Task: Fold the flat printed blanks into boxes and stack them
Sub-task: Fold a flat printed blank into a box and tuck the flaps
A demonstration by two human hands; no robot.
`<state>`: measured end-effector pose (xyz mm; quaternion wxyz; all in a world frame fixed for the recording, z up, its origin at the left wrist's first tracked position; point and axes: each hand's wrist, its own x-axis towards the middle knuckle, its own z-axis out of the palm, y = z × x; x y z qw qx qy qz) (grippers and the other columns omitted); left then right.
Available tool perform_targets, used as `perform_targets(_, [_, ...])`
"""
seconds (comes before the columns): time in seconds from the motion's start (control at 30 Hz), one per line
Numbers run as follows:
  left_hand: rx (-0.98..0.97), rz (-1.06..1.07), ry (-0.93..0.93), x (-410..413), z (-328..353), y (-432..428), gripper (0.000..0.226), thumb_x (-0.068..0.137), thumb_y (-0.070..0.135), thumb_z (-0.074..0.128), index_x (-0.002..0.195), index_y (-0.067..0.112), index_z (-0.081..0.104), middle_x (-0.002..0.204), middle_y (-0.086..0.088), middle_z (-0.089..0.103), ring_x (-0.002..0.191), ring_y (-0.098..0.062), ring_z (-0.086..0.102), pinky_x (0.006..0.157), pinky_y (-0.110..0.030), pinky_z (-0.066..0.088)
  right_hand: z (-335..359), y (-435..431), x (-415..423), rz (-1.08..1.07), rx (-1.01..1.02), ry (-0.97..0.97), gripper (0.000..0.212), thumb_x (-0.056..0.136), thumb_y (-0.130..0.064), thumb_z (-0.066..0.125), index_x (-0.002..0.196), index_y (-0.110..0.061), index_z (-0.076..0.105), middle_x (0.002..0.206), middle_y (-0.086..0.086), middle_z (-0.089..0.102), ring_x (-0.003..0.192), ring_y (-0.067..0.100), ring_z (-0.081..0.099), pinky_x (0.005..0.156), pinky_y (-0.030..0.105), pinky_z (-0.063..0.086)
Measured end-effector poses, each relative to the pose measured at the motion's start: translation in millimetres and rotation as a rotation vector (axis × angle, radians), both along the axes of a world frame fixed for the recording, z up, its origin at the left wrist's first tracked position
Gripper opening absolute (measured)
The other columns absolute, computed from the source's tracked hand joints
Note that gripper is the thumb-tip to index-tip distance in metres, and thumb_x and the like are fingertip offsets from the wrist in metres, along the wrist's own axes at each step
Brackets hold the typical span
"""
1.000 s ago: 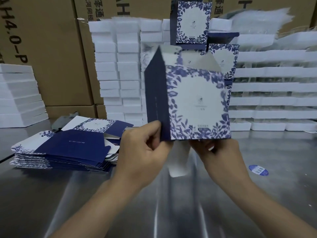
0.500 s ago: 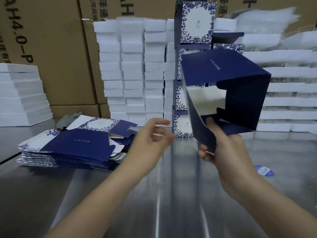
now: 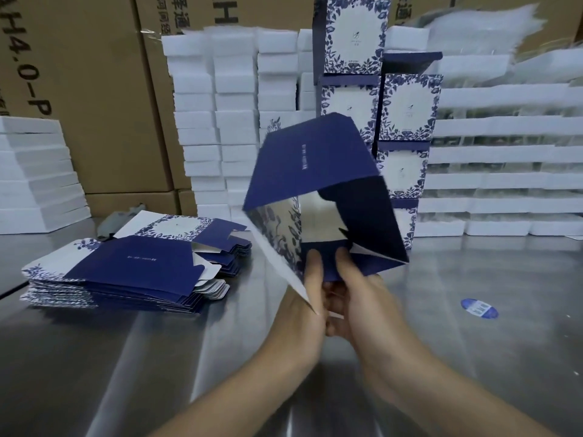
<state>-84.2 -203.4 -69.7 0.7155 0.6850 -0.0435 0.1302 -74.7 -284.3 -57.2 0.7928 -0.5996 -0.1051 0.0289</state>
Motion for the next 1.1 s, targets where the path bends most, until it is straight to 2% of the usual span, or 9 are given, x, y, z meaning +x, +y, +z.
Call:
perform_targets(0.1, [-0.091, 0.059, 0.005, 0, 3, 2, 0.063, 0.111, 0.049, 0.032, 0.074, 0.016, 0.071, 0.074, -0.006, 0.072, 0.058, -0.012, 0.065, 0.045, -0.018, 0.045, 4, -5, 1, 0.032, -0.016, -0.015, 0.055, 0.106, -0.047, 0.053, 0.060, -0.024, 0.071, 0.061, 0.002, 0.065, 0.048, 0.011, 0.055, 0.042, 0.023, 0.036])
perform_targets(0.17, [-0.110, 0.112, -0.006, 0, 8, 7, 0.063, 0.112, 0.043, 0.035, 0.072, 0.008, 0.068, 0.067, -0.012, 0.067, 0.052, -0.014, 0.062, 0.042, -0.014, 0.045, 6, -9, 2, 0.017, -0.019, -0.020, 0.061, 0.106, -0.049, 0.052, 0.053, -0.021, 0.063, 0.059, 0.006, 0.062, 0.046, 0.013, 0.052, 0.042, 0.023, 0.036])
perform_targets(0.3, [-0.098, 0.123, -0.016, -1, 9, 11, 0.062, 0.111, 0.041, 0.036, 0.075, 0.006, 0.072, 0.061, -0.004, 0.069, 0.049, -0.007, 0.064, 0.040, -0.011, 0.045, 6, -11, 2, -0.010, 0.004, -0.025, 0.064, 0.109, -0.039, 0.050, 0.048, -0.020, 0.058, 0.055, 0.010, 0.061, 0.044, 0.015, 0.049, 0.041, 0.021, 0.037])
perform_targets(0.4, [-0.066, 0.117, -0.057, 1, 7, 9, 0.063, 0.108, 0.049, 0.037, 0.064, 0.012, 0.062, 0.054, -0.007, 0.055, 0.047, -0.014, 0.056, 0.044, -0.017, 0.047, 5, -12, 1, 0.045, -0.013, -0.016, 0.061, 0.109, -0.043, 0.049, 0.053, -0.019, 0.057, 0.057, 0.011, 0.061, 0.045, 0.015, 0.050, 0.043, 0.022, 0.036])
perform_targets(0.5, [0.012, 0.116, -0.117, 4, 6, 11, 0.067, 0.112, 0.042, 0.032, 0.049, 0.022, 0.044, 0.046, -0.001, 0.042, 0.040, -0.011, 0.043, 0.043, -0.018, 0.042, 8, -12, 2, 0.126, -0.072, -0.015, 0.060, 0.106, -0.048, 0.052, 0.053, -0.020, 0.058, 0.059, 0.011, 0.062, 0.046, 0.015, 0.053, 0.043, 0.022, 0.037])
perform_targets(0.57, [-0.010, 0.102, -0.158, 5, 9, 17, 0.065, 0.115, 0.034, 0.029, 0.055, 0.021, 0.052, 0.051, -0.005, 0.049, 0.043, -0.014, 0.049, 0.048, -0.021, 0.047, 11, -14, 3, 0.129, -0.117, -0.034, 0.059, 0.103, -0.050, 0.055, 0.051, -0.022, 0.060, 0.059, 0.010, 0.063, 0.048, 0.016, 0.054, 0.044, 0.021, 0.038])
perform_targets(0.67, [-0.098, 0.087, -0.162, 6, 17, 24, 0.057, 0.115, 0.029, 0.027, 0.086, 0.004, 0.070, 0.067, -0.015, 0.067, 0.055, -0.021, 0.064, 0.053, -0.028, 0.055, 11, -19, 7, 0.123, -0.102, -0.071, 0.056, 0.105, -0.046, 0.055, 0.054, -0.023, 0.060, 0.058, 0.007, 0.062, 0.049, 0.015, 0.053, 0.045, 0.021, 0.038])
perform_targets(0.93, [-0.104, 0.065, -0.122, 5, 15, 16, 0.065, 0.113, 0.041, 0.030, 0.073, 0.002, 0.063, 0.058, -0.012, 0.058, 0.049, -0.022, 0.057, 0.047, -0.028, 0.053, 6, -19, 9, 0.141, -0.125, -0.071, 0.055, 0.105, -0.042, 0.055, 0.053, -0.024, 0.057, 0.058, 0.007, 0.061, 0.049, 0.015, 0.050, 0.048, 0.021, 0.039])
perform_targets(1.1, [-0.130, 0.102, -0.107, 8, 12, 20, 0.063, 0.114, 0.041, 0.030, 0.096, -0.003, 0.071, 0.076, -0.023, 0.068, 0.061, -0.025, 0.065, 0.053, -0.032, 0.057, 7, -19, 8, 0.172, -0.055, -0.082, 0.046, 0.103, -0.040, 0.058, 0.061, -0.023, 0.063, 0.061, 0.009, 0.061, 0.050, 0.016, 0.052, 0.046, 0.022, 0.038])
